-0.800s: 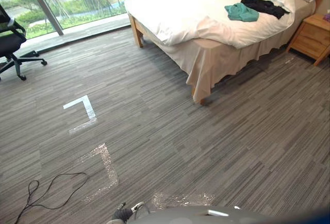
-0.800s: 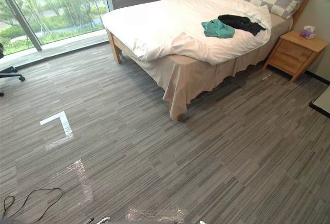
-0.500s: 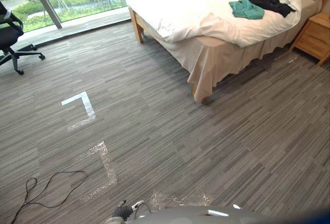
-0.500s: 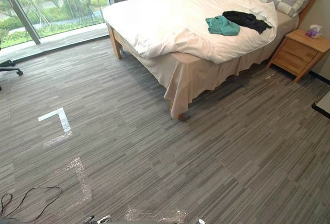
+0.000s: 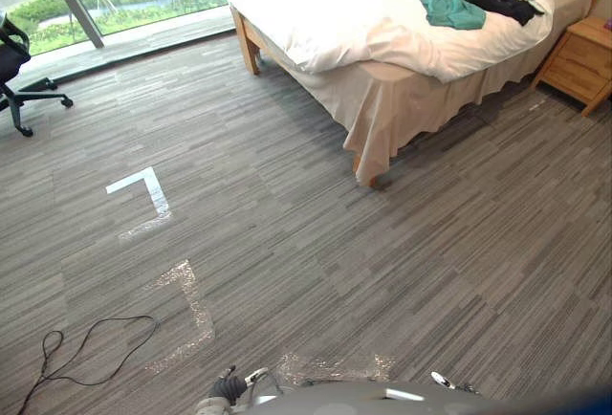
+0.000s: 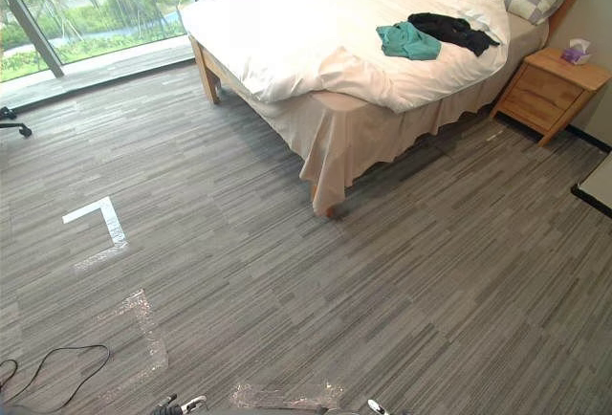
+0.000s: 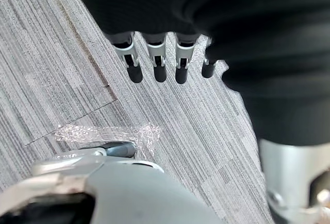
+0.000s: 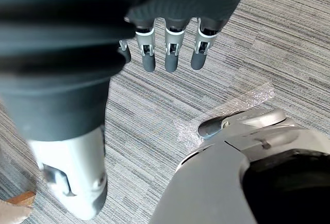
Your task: Tidy the bed and pick cloth on bed and put in laundry
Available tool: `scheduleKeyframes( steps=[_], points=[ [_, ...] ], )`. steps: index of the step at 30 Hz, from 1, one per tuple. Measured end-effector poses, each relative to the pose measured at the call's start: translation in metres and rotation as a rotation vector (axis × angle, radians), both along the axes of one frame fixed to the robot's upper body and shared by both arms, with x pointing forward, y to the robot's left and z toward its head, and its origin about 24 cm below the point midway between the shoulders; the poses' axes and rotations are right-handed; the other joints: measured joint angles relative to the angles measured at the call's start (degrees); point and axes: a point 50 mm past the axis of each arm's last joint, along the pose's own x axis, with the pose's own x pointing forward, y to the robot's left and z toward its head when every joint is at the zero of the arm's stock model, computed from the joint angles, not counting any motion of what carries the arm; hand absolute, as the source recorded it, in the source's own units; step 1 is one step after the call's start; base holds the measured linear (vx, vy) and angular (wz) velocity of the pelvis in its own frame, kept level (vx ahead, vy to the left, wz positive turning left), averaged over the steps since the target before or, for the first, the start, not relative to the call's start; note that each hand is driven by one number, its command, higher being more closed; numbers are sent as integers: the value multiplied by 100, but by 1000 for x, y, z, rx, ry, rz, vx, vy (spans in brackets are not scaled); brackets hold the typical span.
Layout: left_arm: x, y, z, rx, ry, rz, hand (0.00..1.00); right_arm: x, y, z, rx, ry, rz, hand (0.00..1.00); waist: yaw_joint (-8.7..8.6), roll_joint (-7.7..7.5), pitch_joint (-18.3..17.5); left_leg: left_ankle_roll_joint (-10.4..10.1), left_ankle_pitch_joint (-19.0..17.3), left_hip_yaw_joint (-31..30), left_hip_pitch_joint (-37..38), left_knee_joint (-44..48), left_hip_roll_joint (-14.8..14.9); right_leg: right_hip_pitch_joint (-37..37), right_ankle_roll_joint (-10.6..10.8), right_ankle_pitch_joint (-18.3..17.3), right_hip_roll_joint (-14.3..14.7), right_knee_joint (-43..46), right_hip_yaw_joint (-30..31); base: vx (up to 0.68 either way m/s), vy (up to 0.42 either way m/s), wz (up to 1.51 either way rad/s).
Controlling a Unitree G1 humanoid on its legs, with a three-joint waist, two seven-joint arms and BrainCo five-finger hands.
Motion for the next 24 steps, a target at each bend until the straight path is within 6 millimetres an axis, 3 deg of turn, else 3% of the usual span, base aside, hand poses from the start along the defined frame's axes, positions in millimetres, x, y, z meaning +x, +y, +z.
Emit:
scheduleKeyframes(
  steps=[2,4,8,10,11,12,14,15,16,17,20,22,24],
  points=[
    [6,0,1,3,-10,-18,0,2,0,0,5,-9,1,0,-12,-19,31,7,-1,31,-95,-1,-11,-202,-157,-126,-21,250,8,-55,-37,-4],
    [9,0,1,7,-14,-40,0,5,0,1,10,-21,-1,0,-72,3,82,38,16,52,-206,-1,-23,-616,-162,-401,-78,875,9,-30,-35,-4],
    [16,2,3,17,-24,-62,0,18,1,2,22,-57,-35,0,-157,-1,374,87,-8,422,-138,1,68,-1418,150,-616,-192,2440,-210,-16,-5,-36],
    [19,6,4,28,-27,-72,0,18,0,2,26,-62,-63,0,-170,-4,438,90,-24,548,-34,29,80,-1687,-14,-838,-524,2969,-894,17,28,-51],
    [24,8,5,35,-39,-76,0,17,3,2,35,-59,-79,0,-181,-62,444,14,-73,656,22,30,109,-1713,-69,-864,-749,2916,-1135,34,27,-48],
    [28,8,6,36,-48,-78,0,16,3,1,39,-58,-95,0,-199,-68,441,-31,-104,688,49,30,152,-1714,-69,-851,-784,2696,-1141,42,-1,-40],
    [37,7,8,35,-70,-84,0,17,3,1,42,-60,-108,0,-287,-60,443,-120,-148,753,51,31,303,-1703,-51,-630,-751,1885,-1092,108,-113,-27],
    [42,6,8,33,-83,-86,0,17,2,1,42,-64,-117,0,-323,-21,449,-263,-197,816,61,33,466,-1680,-111,-122,-647,1494,-1161,186,-223,-42],
    [43,5,8,30,-81,-84,0,17,2,2,43,-65,-128,0,-336,12,451,-397,-227,916,50,43,634,-1620,-309,110,-473,1282,-1272,166,-227,-41],
    [47,6,9,32,-86,-79,0,20,3,2,48,-71,-129,0,-341,29,470,-463,-217,994,49,46,746,-1614,-318,100,-365,1299,-1314,189,-276,-35],
    [58,-15,8,-24,-121,-64,0,30,-4,4,36,-93,-147,0,-474,290,664,-639,-229,1306,245,32,991,-1907,-315,-295,-300,2180,-1541,143,-240,-31],
    [59,-23,7,-46,-130,-57,0,30,-7,5,32,-94,-155,0,-508,394,561,-722,-269,1455,319,40,1062,-1833,-472,-645,-174,2093,-1541,157,-134,-21],
    [58,-23,7,-48,-129,-53,0,28,-8,4,30,-90,-158,0,-483,412,541,-809,-333,1597,226,454,1179,-1699,-521,-722,-47,1857,-1469,177,-124,-28]
  ],
)
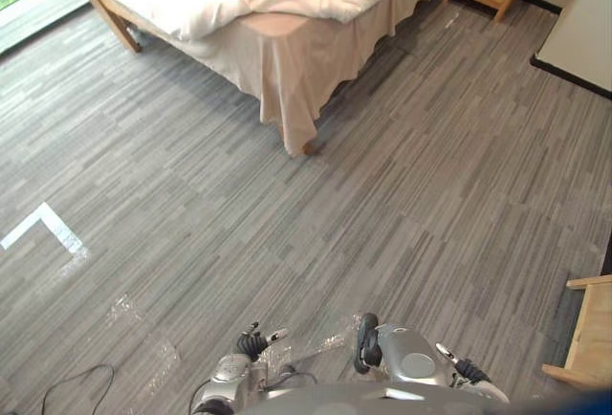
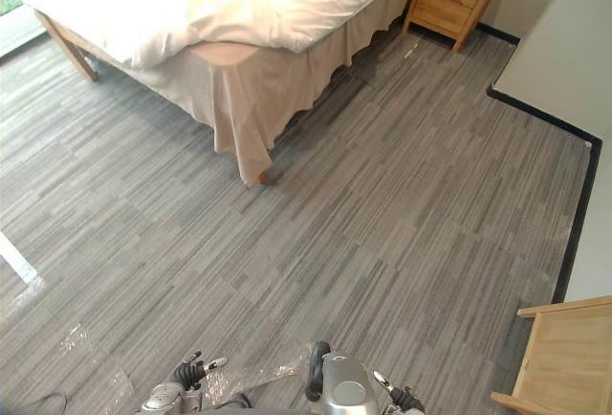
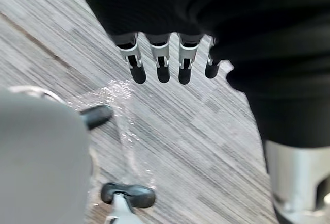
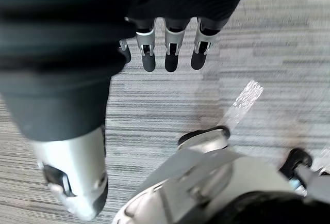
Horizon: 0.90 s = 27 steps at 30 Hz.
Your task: Tidy the bed and pick cloth on bed and put in laundry
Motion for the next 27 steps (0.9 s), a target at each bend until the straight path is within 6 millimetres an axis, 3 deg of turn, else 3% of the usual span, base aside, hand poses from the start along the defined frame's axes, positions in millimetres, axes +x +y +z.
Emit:
scheduleKeyframes(
  steps=[2,4,5,6,7,8,10,13,14,15,16,17,18,21,23,24,25,26,27],
  points=[
    [-2,4,0,-1,0,36,0,-6,1,-1,3,17,-2,0,17,-77,-55,-16,-271,-59,-436,1325,287,331,-24,-10,89,-391,29,236,-212,-7],
    [0,4,2,-1,-17,50,0,-11,-2,-1,-8,31,11,0,7,-50,-73,283,-406,-176,-959,2905,700,698,-79,-31,246,-679,52,251,-176,-12],
    [1,3,3,-5,-35,61,0,-10,-5,-1,-27,42,55,0,25,33,-66,667,-243,-332,-1299,4068,1050,1009,-243,-51,417,-842,149,246,-105,-36],
    [1,-1,3,-18,-38,79,0,-8,-9,1,-48,47,96,0,57,53,-63,621,-271,-473,-1525,4702,1165,1214,-344,-65,510,-891,307,352,-67,-51],
    [1,-4,2,-27,-41,91,0,-5,-11,1,-61,49,125,0,77,82,-80,508,-366,-649,-1666,5050,1113,1319,-417,-111,530,-913,426,390,9,-83],
    [6,-7,4,-37,-62,88,0,7,-9,3,-72,34,164,0,178,60,-69,492,-613,-813,-1909,5342,845,1469,-452,-133,457,-957,756,398,48,-101],
    [18,-9,8,-40,-97,83,0,20,-10,5,-95,28,223,0,353,-12,-27,581,-954,-889,-2326,5300,347,1645,-451,-135,240,-1063,1177,400,136,-120],
    [27,-6,12,-31,-139,97,0,28,-3,6,-93,11,245,0,464,-147,52,560,-1065,-965,-2953,4045,-406,1984,-288,-226,-269,-1110,1447,388,187,-78],
    [30,-8,13,-30,-145,86,0,25,-4,5,-97,20,245,0,497,-145,44,560,-916,-1005,-3037,3450,-574,2035,-200,-274,-373,-1112,1494,379,217,-65],
    [30,-11,13,-32,-147,69,0,22,-5,5,-106,21,248,0,517,-97,15,568,-460,-1163,-3142,2358,-743,2133,14,-401,-462,-1166,1515,433,274,-63],
    [30,-12,13,-33,-146,64,0,22,-5,6,-119,10,249,0,559,-88,-17,712,458,-1317,-3144,1894,-807,2243,243,-547,-512,-1238,1637,473,291,-58],
    [33,-11,14,-29,-150,60,0,24,-2,6,-115,8,250,0,584,-173,-63,908,466,-1229,-3078,1826,-944,2277,292,-554,-637,-1277,1716,498,268,-36],
    [38,-8,15,-21,-153,55,0,25,4,5,-102,1,254,0,516,-312,-129,954,418,-1129,-3086,1724,-1028,2173,308,-339,-726,-1274,1725,475,220,-22],
    [41,-3,17,-9,-157,56,0,23,13,3,-83,9,256,0,672,-536,-184,1253,217,-826,-2965,2317,-946,2152,438,217,-879,-984,2125,443,179,-44],
    [32,1,14,4,-129,54,0,24,16,3,-87,8,284,0,711,-525,-247,1288,141,-658,-2470,2235,-922,1989,474,518,-915,-184,2327,438,150,-81],
    [26,-2,11,4,-107,32,0,25,15,3,-90,5,283,0,719,-445,-299,1228,-32,-654,-2056,1908,-966,1601,780,710,-902,787,2467,364,139,-77],
    [22,-5,9,6,-88,10,0,28,12,5,-102,-10,279,0,670,-334,-365,1180,-323,-739,-1601,1460,-955,1055,1305,982,-897,1974,2489,373,122,-58],
    [18,-5,6,17,-62,-11,0,33,13,6,-106,-28,276,0,624,-361,-301,1129,-485,-781,-1294,1195,-1080,625,1534,1058,-1013,3023,2480,282,63,-10],
    [18,-4,5,29,-43,-24,0,36,13,8,-107,-43,271,0,538,-441,-285,1167,-528,-825,-1134,1159,-1149,363,1405,854,-1155,3653,2329,348,-1,27]
  ],
)
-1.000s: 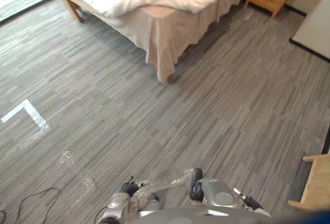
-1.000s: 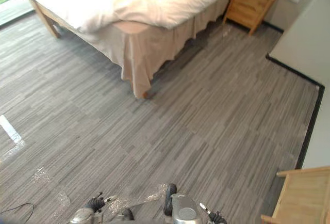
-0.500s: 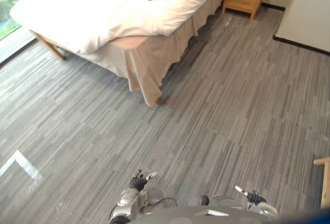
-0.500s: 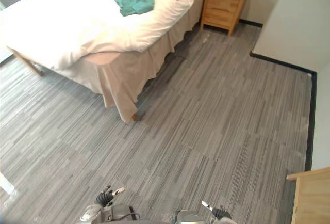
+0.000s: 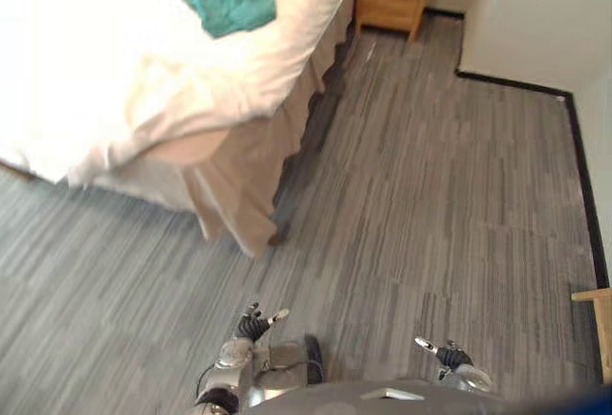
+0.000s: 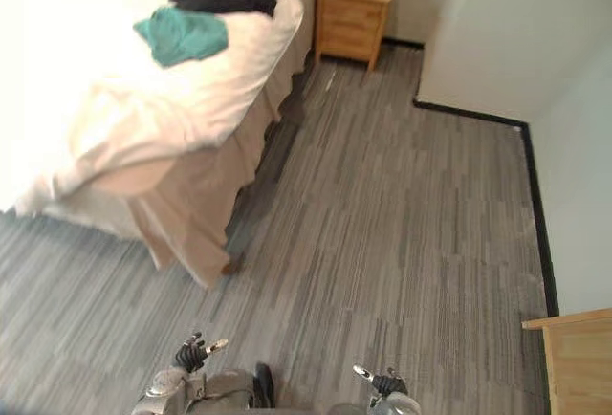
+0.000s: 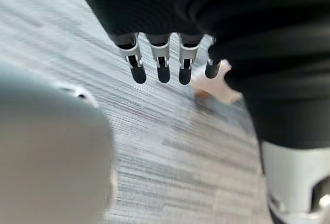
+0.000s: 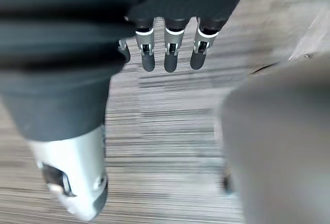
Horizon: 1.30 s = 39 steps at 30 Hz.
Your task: Tidy the bed and pick cloth on bed and put in laundry
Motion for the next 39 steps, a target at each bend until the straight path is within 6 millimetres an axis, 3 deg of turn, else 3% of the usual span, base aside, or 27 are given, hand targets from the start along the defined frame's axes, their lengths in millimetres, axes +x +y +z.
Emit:
scheduleKeyframes(
  steps=[1,2,4,5,7,8,9,10,12,14,15,16,17,20,22,23,24,26,28,29,31,32,34,36,39],
  points=[
    [1,0,-1,4,13,-10,0,2,-4,2,-12,-13,-4,0,-64,-35,16,-3,-55,-65,309,-47,-20,-310,-393,-388,-219,627,-575,349,-15,35],
    [2,-2,0,1,10,-11,0,0,-8,2,-24,-8,-9,0,-89,23,55,-5,-54,-89,595,-156,67,-499,-699,-704,-295,774,-1044,365,-41,32],
    [5,-3,0,-4,3,-13,0,0,-14,4,-45,-11,-17,0,-103,138,110,-27,-41,-147,865,-237,303,-743,-883,-1086,-261,446,-1647,331,-126,29],
    [5,-2,1,0,-3,-13,0,1,-17,4,-59,-9,-15,0,-103,174,126,-75,-14,-172,981,-269,495,-989,-921,-1212,-159,-312,-1929,385,-222,32],
    [5,-1,1,2,-2,-12,0,1,-17,4,-63,-6,-12,0,-158,186,138,-192,10,-300,1107,-393,678,-1198,-886,-1066,26,-1725,-1966,359,-288,42],
    [3,0,0,3,1,-11,0,2,-14,4,-65,-4,16,0,-232,114,113,-440,-30,-409,1140,-468,739,-1246,-910,-393,175,-3249,-1719,409,-366,53],
    [4,0,0,4,2,-10,0,-3,-13,2,-59,10,18,0,-268,82,124,-642,-97,-487,1196,-507,778,-1159,-1173,351,284,-3606,-1637,492,-416,18],
    [2,-14,-2,-35,4,-16,0,4,-24,6,-91,-1,23,0,-180,415,204,-793,-65,-490,1212,-619,1001,-1070,-1197,415,574,-3705,-1705,304,-236,-14],
    [6,-21,0,-57,-15,-20,0,19,-26,11,-96,-31,29,0,-208,473,364,-805,105,-771,1142,-611,890,-1406,-1168,45,527,-2834,-1381,244,-219,-1],
    [7,-23,0,-69,-22,-27,0,18,-28,11,-111,-27,54,0,-262,483,383,-832,158,-936,1347,-511,1038,-1705,-996,-503,461,-1792,-1047,210,-199,60],
    [4,-19,-1,-61,-19,-20,0,9,-22,8,-112,-9,95,0,-265,277,223,-857,141,-1096,1350,-527,981,-1539,-980,-676,384,-2303,-861,212,-212,71],
    [3,-21,-1,-67,-19,-11,0,10,-24,8,-125,-2,119,0,-237,450,213,-928,91,-1195,1346,-466,1217,-1404,-1098,-753,479,-2228,-1112,203,-207,69],
    [2,-20,-2,-68,-15,-7,0,9,-24,8,-131,3,131,0,-225,471,200,-963,113,-1262,1283,-369,1288,-1349,-1156,-809,534,-2246,-1189,235,-272,50],
    [-5,-15,-3,-64,-6,29,0,5,-25,6,-148,39,183,0,-184,533,174,-1024,266,-1722,494,971,1551,-928,-1262,-937,741,-2680,-1557,180,-231,58],
    [-4,-8,-1,-60,-22,73,0,0,-24,4,-158,70,234,0,-135,491,236,-777,1115,-1767,-352,2756,1735,-212,-1295,-909,868,-3327,-1812,181,-217,51],
    [-3,-5,0,-55,-37,79,0,-2,-24,3,-163,81,256,0,-43,479,249,-683,1186,-1563,-475,3202,1850,27,-1362,-887,895,-3488,-1845,212,-182,15],
    [-2,-9,0,-63,-42,86,0,-6,-27,2,-170,103,268,0,55,526,232,-628,918,-1131,-695,3754,1981,355,-1465,-821,919,-3740,-1918,221,-140,6],
    [0,-12,1,-74,-54,103,0,-5,-29,3,-173,104,273,0,67,554,236,-630,463,-553,-937,3813,1814,689,-1471,-814,854,-4042,-1971,206,-96,11],
    [0,-11,2,-76,-63,121,0,-5,-29,3,-171,101,272,0,100,541,240,-687,212,-271,-1103,3272,1447,851,-1436,-792,750,-4177,-2003,222,0,11],
    [2,-12,3,-80,-76,125,0,-6,-29,3,-165,102,268,0,115,536,247,-688,185,35,-1092,2297,1078,971,-1393,-793,664,-4235,-2102,249,49,29],
    [1,-13,3,-84,-72,126,0,-7,-31,3,-161,102,258,0,106,587,249,-562,645,456,-1069,1087,778,1093,-1268,-836,664,-4280,-2239,271,97,56],
    [0,-9,3,-76,-69,125,0,-7,-29,2,-151,99,250,0,106,550,218,-280,682,801,-843,574,635,1177,-1169,-874,639,-4339,-2333,252,111,74],
    [1,-5,4,-69,-75,126,0,-7,-23,1,-136,97,252,0,171,351,260,-81,821,810,-721,24,391,1262,-1077,-817,575,-4553,-2473,223,91,81],
    [5,0,6,-63,-87,133,0,-6,-14,-1,-114,92,252,0,261,231,325,-35,884,1010,-688,1,266,1507,-1005,-775,478,-4701,-2763,155,56,76],
    [1,1,4,-63,-73,140,0,-12,-11,-3,-98,105,238,0,260,82,241,-16,956,2075,-550,-137,147,1879,-870,-689,379,-4746,-3260,13,100,89]
  ],
)
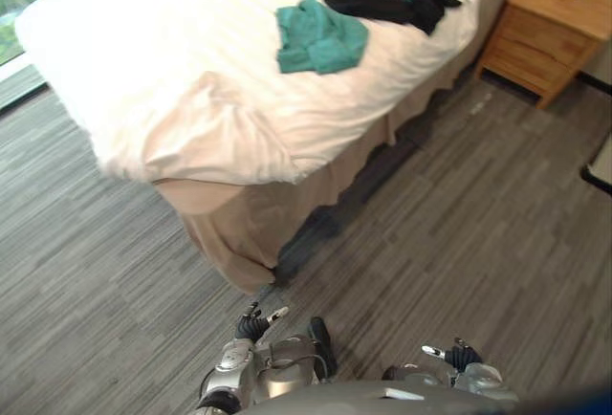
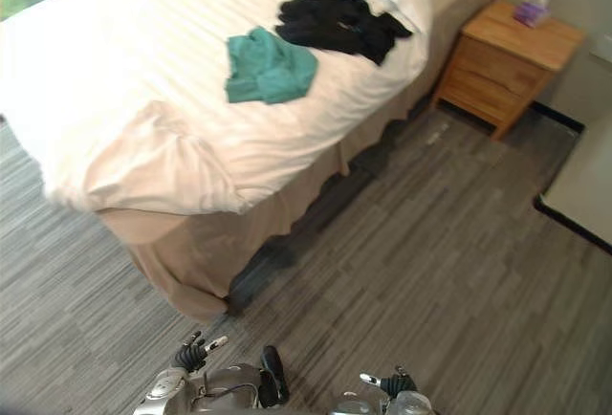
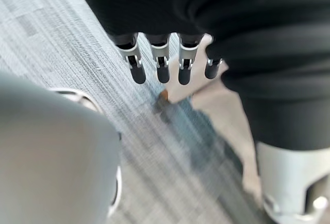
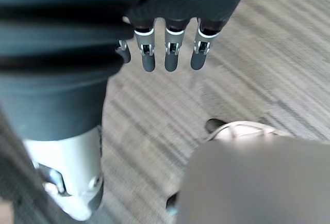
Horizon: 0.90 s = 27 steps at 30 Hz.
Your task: Tidy the bed and pick cloth on bed and put in laundry
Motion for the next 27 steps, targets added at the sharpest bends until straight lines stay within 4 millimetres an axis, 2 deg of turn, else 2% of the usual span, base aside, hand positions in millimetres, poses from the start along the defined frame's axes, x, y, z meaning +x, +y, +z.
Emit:
scheduleKeyframes(
  steps=[2,3,4,5,6,7,8,9,10,12,13,14,16,17,18,19,20,21,22,23,25,27],
  points=[
    [-5,-1,-2,-5,15,4,0,-5,0,-1,2,8,-10,0,19,3,-160,125,88,-224,146,-495,-228,62,3,1,17,71,-262,43,53,93],
    [-8,-3,-3,-11,26,6,0,-10,-2,-2,0,17,-19,0,8,48,-243,137,99,-397,294,-893,-359,52,77,-44,1,333,-437,69,45,102],
    [-10,-5,-4,-15,31,6,0,-12,-4,-2,-4,20,-31,0,-23,70,-255,200,0,-595,450,-1100,-429,-111,318,-197,-190,1171,-496,86,55,108],
    [-11,-4,-4,-13,34,3,0,-14,-6,-2,-5,25,-37,0,-32,70,-259,185,-13,-743,499,-1148,-453,-259,346,-213,-335,1738,-492,123,70,116],
    [-13,-3,-5,-7,41,-4,0,-20,-8,-2,-6,33,-56,0,-33,85,-307,182,-35,-1060,630,-1219,-513,-656,398,4,-691,3055,-332,211,60,96],
    [-12,-3,-5,-6,41,-9,0,-20,-8,-2,-7,32,-57,0,-52,44,-291,203,-53,-1212,703,-1222,-532,-895,372,162,-828,3612,-162,252,49,127],
    [-12,1,-4,7,45,-18,0,-21,-5,-3,2,31,-55,0,-115,-26,-279,242,-95,-1569,722,-1152,-575,-1354,281,186,-960,4510,266,324,17,138],
    [-14,5,-5,21,58,-25,0,-17,0,-2,11,11,-58,0,-190,-85,-271,322,-53,-1854,749,-1075,-564,-1659,294,-18,-978,4995,531,344,-19,165],
    [-14,5,-6,24,65,-32,0,-17,0,-2,9,5,-58,0,-216,-80,-264,315,-58,-2119,856,-1066,-526,-1814,338,-196,-950,5084,694,336,-24,136],
    [-15,3,-6,26,66,-35,0,-14,-1,-1,4,-5,-50,0,-224,-55,-258,255,-91,-2455,966,-1041,-468,-1908,372,-413,-883,4755,820,232,-38,106],
    [-15,4,-6,27,66,-36,0,-13,-1,-1,3,-8,-47,0,-218,-50,-257,209,-119,-2658,984,-1002,-437,-1977,299,-483,-791,4370,962,264,-129,126],
    [-14,3,-5,26,62,-34,0,-10,-2,0,-1,-14,-39,0,-210,-15,-237,109,-180,-2980,957,-918,-344,-2037,271,-565,-502,3384,1312,240,-159,112],
    [-12,2,-5,25,57,-36,0,-4,-2,1,-7,-22,-6,0,-213,26,-220,-49,-247,-3281,877,-848,-237,-2032,311,-536,-125,2153,1859,143,-222,95],
    [-9,2,-4,25,50,-38,0,-2,-1,1,-6,-24,10,0,-205,7,-215,-160,-294,-3488,843,-853,-212,-1999,321,-398,79,1303,2309,106,-251,86],
    [-8,4,-4,29,47,-37,0,-2,3,1,0,-23,25,0,-194,-92,-200,-240,-305,-3614,835,-861,-261,-1958,317,-182,80,738,2553,125,-313,88],
    [-7,9,-3,50,48,-47,0,-1,12,0,23,-25,34,0,-201,-307,-161,-312,-337,-3704,882,-876,-351,-1865,291,510,-17,468,2598,147,-342,71],
    [-8,6,-4,44,51,-49,0,0,5,1,10,-27,37,0,-205,-164,-193,-379,-323,-3623,896,-909,-186,-1818,175,483,99,446,2429,153,-318,52],
    [-9,3,-4,34,51,-40,0,2,2,2,2,-30,41,0,-195,-121,-185,-417,-301,-3579,905,-925,-63,-1809,117,460,174,427,2388,247,-327,26],
    [-11,-1,-6,16,55,-18,0,4,-1,3,-9,-36,53,0,-202,13,-165,-533,-275,-3581,1005,-1019,91,-1709,57,474,306,375,2299,222,-242,14],
    [-12,-3,-6,9,56,-11,0,5,-3,4,-13,-37,53,0,-210,67,-149,-589,-260,-3582,1075,-1081,162,-1619,16,484,375,310,2250,254,-284,16],
    [-14,-3,-7,8,61,-11,0,2,-2,3,-10,-32,49,0,-236,115,-171,-724,-283,-3499,1308,-1169,396,-1238,-82,470,598,27,2093,175,-173,19],
    [-13,-1,-6,10,56,-8,0,1,1,2,8,-34,28,0,-230,68,-190,-833,-382,-3355,1336,-957,468,-1041,-132,440,672,-131,2063,124,-92,8]
  ],
)
